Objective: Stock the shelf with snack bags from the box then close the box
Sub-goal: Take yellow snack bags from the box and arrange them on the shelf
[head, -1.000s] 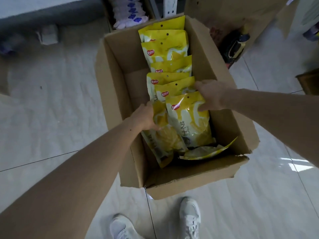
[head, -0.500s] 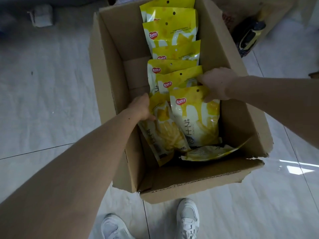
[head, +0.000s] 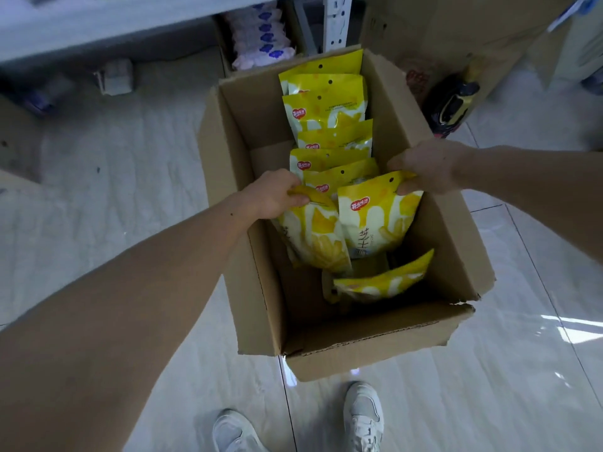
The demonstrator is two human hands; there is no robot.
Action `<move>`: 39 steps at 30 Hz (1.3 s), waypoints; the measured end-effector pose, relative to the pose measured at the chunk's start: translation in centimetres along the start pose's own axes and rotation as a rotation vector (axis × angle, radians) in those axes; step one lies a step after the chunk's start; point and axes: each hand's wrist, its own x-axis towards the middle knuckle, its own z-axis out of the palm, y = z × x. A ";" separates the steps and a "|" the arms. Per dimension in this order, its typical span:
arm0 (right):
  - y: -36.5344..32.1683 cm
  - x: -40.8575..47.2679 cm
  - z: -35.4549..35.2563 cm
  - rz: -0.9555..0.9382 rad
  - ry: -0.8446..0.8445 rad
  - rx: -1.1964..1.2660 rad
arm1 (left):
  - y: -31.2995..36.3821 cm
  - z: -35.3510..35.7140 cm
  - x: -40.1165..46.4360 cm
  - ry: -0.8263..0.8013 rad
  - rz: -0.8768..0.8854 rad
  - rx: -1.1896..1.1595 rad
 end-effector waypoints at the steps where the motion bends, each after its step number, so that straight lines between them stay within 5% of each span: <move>1: 0.2 -0.7 -0.7 0.006 -0.002 0.016 | 0.4 -1.0 -0.5 0.004 0.019 0.015; 7: 1.2 -5.2 -6.6 0.000 0.052 0.120 | 3.1 -8.1 -4.1 0.099 0.036 0.038; 26: -3.2 -22.6 -32.8 -0.069 0.133 -0.132 | 14.3 -33.3 -23.2 0.306 -0.109 0.313; 33: -8.4 -29.1 -40.2 -0.272 0.126 -0.260 | 21.8 -39.9 -33.2 0.399 -0.026 0.363; 39: -11.1 -34.7 -44.0 -0.285 0.203 -0.066 | 26.7 -44.9 -40.5 0.444 0.116 0.382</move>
